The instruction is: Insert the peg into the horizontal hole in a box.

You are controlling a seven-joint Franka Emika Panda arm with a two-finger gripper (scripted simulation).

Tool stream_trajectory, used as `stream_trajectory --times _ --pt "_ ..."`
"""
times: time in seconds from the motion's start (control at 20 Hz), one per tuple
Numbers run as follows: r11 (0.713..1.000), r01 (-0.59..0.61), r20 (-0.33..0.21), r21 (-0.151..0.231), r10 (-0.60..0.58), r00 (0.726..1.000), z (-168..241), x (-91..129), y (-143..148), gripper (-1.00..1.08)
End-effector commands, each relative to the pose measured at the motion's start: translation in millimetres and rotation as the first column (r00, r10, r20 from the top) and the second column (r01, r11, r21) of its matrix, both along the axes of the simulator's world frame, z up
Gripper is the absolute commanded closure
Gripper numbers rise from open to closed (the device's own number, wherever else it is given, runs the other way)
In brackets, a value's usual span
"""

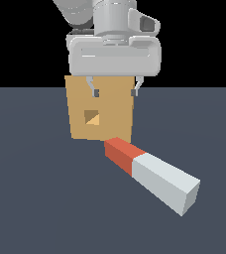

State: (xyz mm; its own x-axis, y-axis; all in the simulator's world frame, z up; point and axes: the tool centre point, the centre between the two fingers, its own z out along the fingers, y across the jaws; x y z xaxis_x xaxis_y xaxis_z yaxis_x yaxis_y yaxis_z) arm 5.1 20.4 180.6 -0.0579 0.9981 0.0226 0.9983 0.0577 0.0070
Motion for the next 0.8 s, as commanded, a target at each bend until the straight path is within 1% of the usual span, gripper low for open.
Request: stream_trajectory --times 0.0,0.4,0.75 --pt "1.0 0.0 0.0 0.0 0.0 1.0 0 0 0 -0.92" --pt "0.999 -0.033 0.0 -0.001 0.033 0.999 -6 3 -7 -0.92" --pt "0.993 -0.116 0.0 -0.005 0.116 0.993 -23 11 -26 -0.92"
